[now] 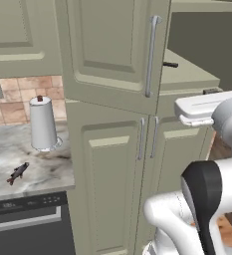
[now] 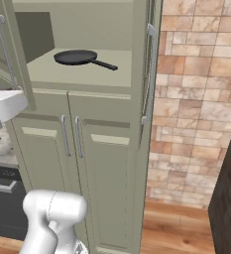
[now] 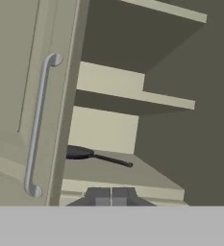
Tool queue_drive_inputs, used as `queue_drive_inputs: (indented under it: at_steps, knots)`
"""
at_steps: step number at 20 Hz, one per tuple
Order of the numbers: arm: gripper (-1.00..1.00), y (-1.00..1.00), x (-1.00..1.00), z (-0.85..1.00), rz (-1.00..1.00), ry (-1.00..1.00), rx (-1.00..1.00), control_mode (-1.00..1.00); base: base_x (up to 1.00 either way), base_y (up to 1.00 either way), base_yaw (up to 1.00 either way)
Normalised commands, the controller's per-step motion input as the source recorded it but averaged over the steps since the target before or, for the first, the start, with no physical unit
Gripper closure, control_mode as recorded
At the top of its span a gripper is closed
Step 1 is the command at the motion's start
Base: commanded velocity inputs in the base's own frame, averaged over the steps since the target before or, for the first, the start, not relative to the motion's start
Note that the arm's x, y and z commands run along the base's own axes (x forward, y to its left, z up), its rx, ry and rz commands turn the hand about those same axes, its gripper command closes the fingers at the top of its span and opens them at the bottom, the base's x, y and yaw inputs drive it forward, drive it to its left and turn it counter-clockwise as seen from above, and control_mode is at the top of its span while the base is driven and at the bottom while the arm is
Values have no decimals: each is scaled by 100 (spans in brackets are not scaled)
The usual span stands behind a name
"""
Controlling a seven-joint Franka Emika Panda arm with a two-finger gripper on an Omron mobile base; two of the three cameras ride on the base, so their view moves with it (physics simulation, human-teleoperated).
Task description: Retrieve the pan from the cabinet, then place the raw meat into the pan to avoid contamination.
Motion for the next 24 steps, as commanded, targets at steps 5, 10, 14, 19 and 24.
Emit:
queue_drive_inputs:
  at_steps: [5, 10, 14, 19, 24]
  knots:
    - [100, -43, 17, 0, 0, 0, 0, -100, 0, 0, 0]
    - [-100, -17, 13, 0, 0, 0, 0, -100, 0, 0, 0]
    - [-100, 0, 8, 0, 1, 0, 0, -100, 0, 0, 0]
    - [-100, -1, 12, -1, 0, 1, -3, -100, 0, 0, 0]
    - [-100, -13, 18, -5, 4, 5, -16, -100, 0, 0, 0]
